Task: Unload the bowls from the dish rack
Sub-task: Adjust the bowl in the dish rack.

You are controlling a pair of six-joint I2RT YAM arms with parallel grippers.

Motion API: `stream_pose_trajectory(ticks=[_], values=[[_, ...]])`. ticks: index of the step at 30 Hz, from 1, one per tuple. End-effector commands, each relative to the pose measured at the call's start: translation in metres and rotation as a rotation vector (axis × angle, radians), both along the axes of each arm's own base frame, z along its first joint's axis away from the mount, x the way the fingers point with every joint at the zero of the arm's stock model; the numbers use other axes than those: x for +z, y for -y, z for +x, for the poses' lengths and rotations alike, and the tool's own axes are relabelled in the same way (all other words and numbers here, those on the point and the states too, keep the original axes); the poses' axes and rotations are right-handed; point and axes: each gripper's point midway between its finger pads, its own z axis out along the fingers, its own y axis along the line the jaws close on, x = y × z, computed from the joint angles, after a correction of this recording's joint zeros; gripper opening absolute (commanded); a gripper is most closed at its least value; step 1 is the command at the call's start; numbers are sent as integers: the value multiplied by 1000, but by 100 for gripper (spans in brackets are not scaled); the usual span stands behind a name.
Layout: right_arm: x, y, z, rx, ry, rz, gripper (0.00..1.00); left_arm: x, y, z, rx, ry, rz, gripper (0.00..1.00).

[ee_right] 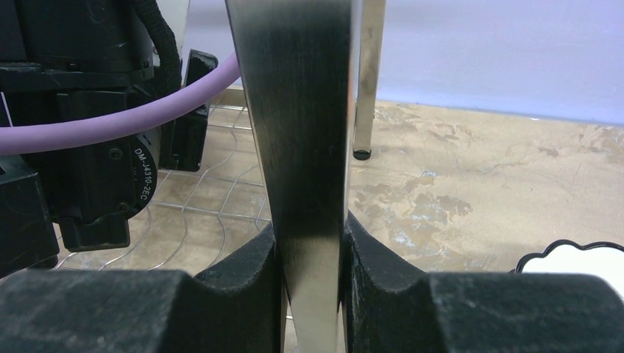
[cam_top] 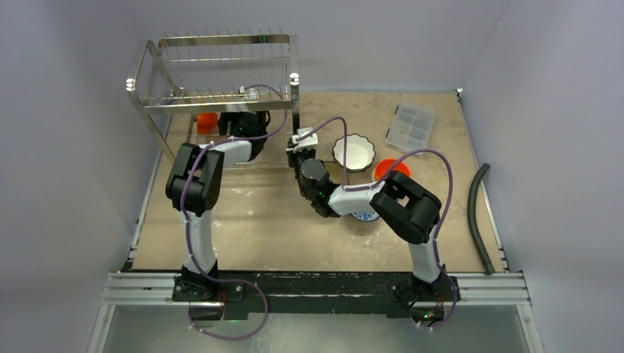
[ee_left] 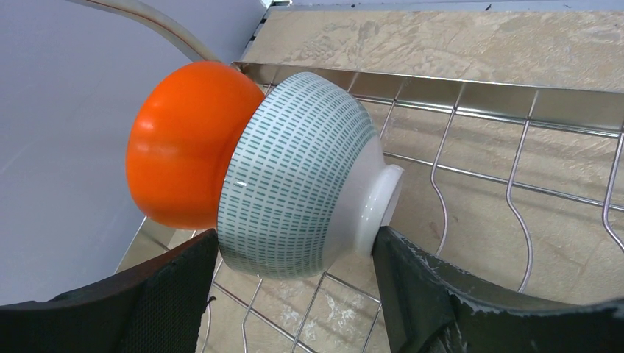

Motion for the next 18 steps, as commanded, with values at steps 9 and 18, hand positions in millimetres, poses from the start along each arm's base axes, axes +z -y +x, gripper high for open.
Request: stream_pose_trajectory(ticks=[9,18], values=[[5,-13,-8,82,-24,76,0,21,0,4,32,60,-18,67],[5,-14,-8,86,-25,77,0,21,1,7,11,68,-48,72]])
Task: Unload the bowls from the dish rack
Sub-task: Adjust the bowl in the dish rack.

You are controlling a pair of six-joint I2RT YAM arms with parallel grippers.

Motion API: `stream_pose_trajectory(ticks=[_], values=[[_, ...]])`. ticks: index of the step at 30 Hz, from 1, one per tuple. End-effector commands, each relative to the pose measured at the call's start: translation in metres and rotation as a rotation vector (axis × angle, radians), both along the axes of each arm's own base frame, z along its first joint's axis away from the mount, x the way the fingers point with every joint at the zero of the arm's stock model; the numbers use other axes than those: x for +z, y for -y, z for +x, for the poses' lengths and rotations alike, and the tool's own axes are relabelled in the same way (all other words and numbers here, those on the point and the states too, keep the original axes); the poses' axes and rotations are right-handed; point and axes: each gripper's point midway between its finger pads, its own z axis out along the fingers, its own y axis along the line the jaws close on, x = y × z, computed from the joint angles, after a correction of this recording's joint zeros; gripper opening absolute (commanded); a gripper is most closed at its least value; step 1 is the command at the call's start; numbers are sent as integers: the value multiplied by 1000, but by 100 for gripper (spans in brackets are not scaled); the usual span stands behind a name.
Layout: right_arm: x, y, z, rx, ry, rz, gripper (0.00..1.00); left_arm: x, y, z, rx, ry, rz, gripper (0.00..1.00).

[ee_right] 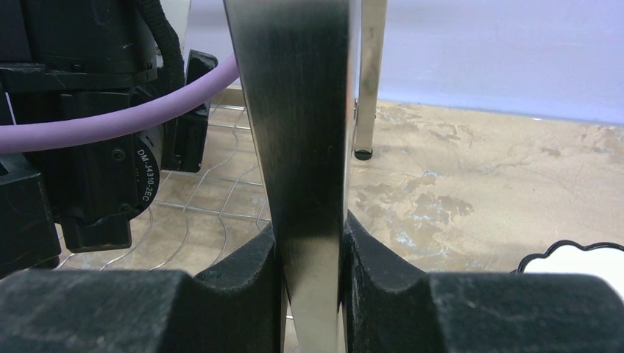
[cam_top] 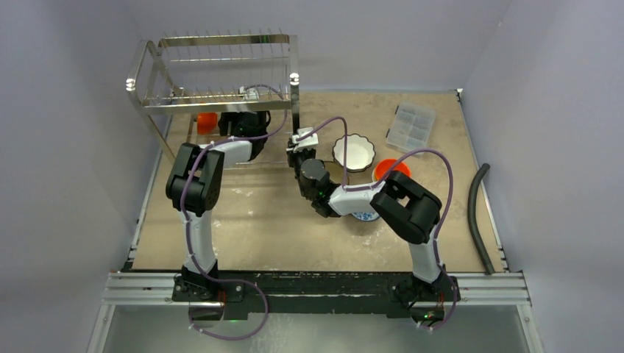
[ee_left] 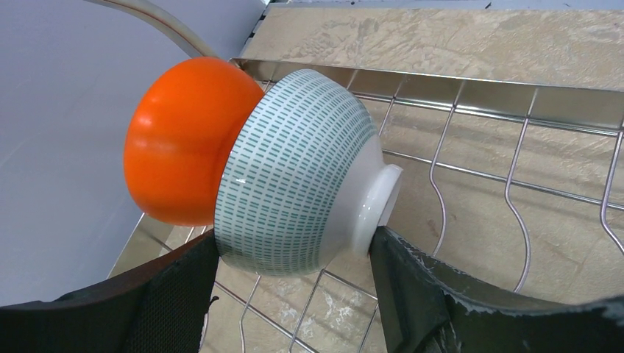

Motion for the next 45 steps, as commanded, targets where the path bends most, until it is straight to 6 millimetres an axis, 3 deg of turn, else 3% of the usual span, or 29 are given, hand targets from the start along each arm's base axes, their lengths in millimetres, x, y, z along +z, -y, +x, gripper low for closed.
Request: stream_pose_trajectory(ticks=[1,13,18,31,45], values=[[6,-14,-8,84,-22,75,0,22,1,8,6,73,-47,72],[7,-16,-9,94,-21,76,0,26,-1,3,-6,76,-58,61],[8,-15,-9,94,-19,76,0,31,2,3,-35,84,-81,52],[10,-16,-10,99,-16,86,0,43,6,-4,-116,66,-74,47],[8,-14,-11,97,-18,105,0,40,21,-36,-88,-30,143,47]])
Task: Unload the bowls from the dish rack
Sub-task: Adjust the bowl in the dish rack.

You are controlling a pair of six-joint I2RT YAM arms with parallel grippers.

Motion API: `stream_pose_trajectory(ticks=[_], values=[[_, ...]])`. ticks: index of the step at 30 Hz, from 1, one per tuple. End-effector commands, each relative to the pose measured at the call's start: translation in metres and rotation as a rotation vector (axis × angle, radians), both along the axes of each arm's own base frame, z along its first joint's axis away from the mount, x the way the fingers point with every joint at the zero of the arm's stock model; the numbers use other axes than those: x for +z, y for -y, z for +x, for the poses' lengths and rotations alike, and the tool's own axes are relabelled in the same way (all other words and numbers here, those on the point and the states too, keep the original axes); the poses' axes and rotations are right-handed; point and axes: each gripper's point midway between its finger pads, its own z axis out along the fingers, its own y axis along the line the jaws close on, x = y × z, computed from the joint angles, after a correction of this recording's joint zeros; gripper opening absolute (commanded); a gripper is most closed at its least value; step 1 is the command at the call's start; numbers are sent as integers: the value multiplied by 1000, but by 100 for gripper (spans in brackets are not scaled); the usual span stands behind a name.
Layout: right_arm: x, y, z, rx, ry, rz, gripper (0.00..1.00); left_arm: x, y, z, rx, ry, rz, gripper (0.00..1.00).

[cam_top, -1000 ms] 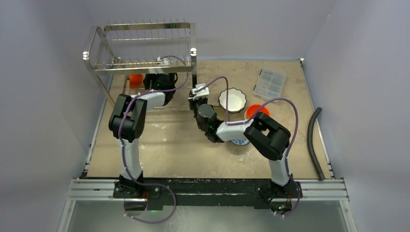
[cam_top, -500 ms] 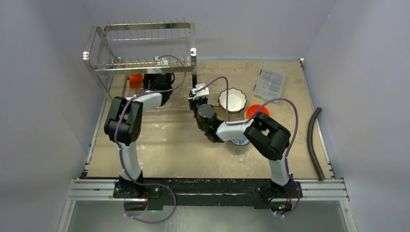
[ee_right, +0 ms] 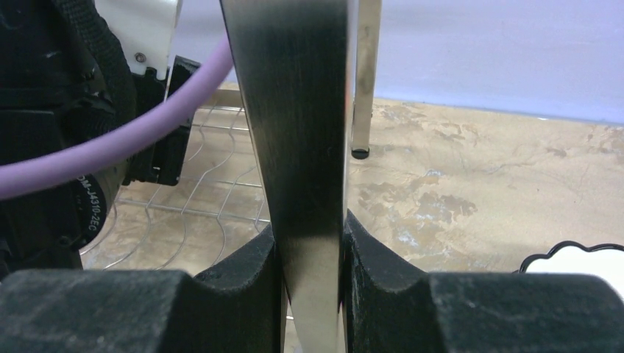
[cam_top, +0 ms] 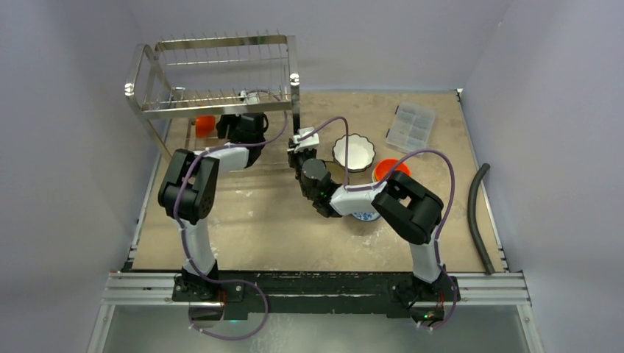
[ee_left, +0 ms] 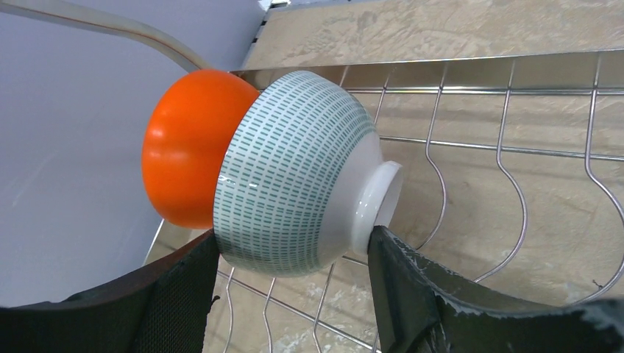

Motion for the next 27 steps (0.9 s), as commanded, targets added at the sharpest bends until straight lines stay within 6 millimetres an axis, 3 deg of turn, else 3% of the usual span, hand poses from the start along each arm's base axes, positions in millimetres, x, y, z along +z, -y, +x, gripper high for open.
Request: stream_pose_trajectory(ticks=[1,8,15,22,27], values=[[7,-14,-10,77,-15,102,0,31,19,-17,-15,9,120,47],[6,-12,-10,73,-16,105,0,36,32,-21,-52,2,183,47],[8,-11,-10,72,-10,101,0,35,21,-17,-47,24,71,50],[8,-13,-11,78,-11,104,0,37,20,-21,-62,48,28,70],[8,-13,-11,82,-11,100,0,38,13,-15,-61,74,-27,78]])
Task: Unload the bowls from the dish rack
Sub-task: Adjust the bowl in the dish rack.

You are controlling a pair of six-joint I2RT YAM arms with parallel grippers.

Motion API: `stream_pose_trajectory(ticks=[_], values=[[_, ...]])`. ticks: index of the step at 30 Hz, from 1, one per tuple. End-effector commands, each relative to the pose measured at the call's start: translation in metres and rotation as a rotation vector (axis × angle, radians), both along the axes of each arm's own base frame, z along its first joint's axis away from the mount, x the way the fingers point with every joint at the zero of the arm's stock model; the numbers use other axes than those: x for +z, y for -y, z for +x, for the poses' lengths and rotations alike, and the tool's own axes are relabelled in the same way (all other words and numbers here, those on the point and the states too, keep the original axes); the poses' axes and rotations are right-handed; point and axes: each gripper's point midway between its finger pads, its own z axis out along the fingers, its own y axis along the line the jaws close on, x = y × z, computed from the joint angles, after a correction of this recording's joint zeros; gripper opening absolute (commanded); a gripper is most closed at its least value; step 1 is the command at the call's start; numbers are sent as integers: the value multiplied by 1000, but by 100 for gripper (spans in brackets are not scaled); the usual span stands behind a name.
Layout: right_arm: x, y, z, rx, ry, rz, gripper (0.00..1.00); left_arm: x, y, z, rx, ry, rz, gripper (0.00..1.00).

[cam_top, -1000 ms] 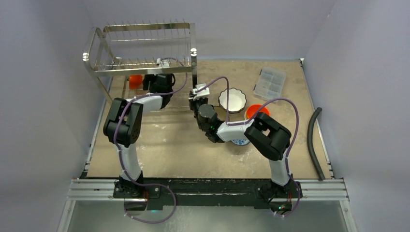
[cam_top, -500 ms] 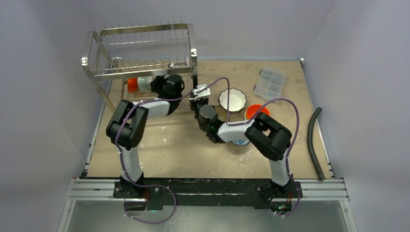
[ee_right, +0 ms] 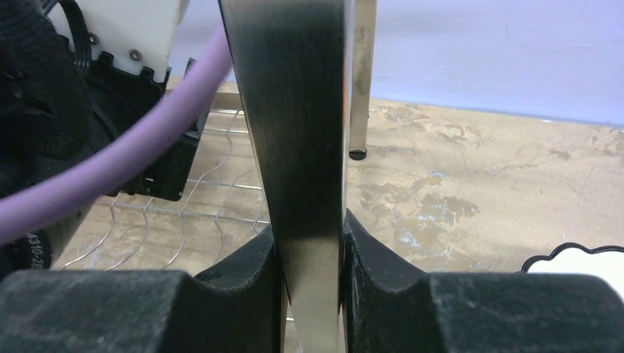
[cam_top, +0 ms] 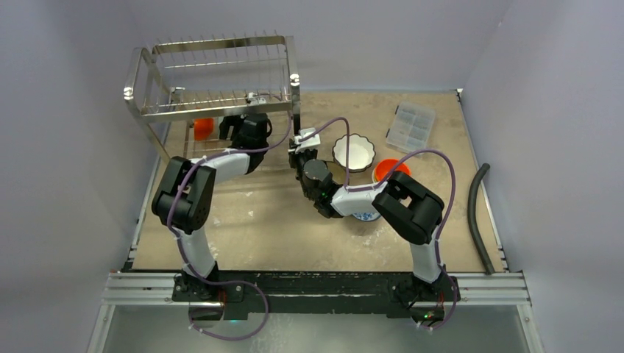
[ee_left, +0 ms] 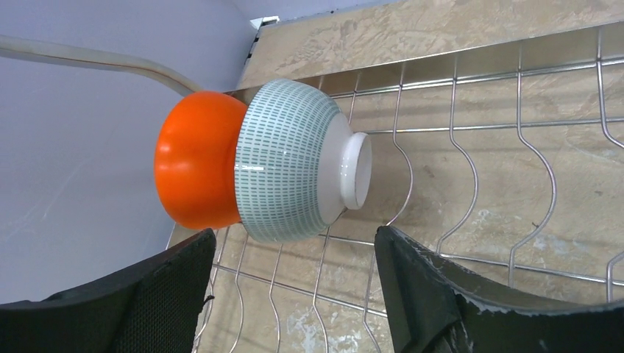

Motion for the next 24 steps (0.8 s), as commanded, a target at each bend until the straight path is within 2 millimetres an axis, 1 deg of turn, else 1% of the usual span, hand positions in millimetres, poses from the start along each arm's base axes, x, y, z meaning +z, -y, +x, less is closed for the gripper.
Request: stream_pose_trajectory(ticks=[1,4,8,13,16,20,24], values=[[8,-14,-10,69,-16,93,0,19,-5,9,0,87,-96,79],[9,-14,-10,70,-15,95,0,15,-7,15,25,100,-106,79],[9,-14,-10,72,-14,94,0,7,-16,22,83,107,-120,79],[9,-16,-10,78,-14,92,0,3,-15,31,89,115,-133,79],[9,-17,-10,81,-14,91,0,-2,-20,34,118,111,-130,79],[8,-18,-10,85,-14,88,0,-1,-21,37,124,119,-138,79],[8,-18,-10,88,-15,86,0,2,-25,38,152,125,-125,79]])
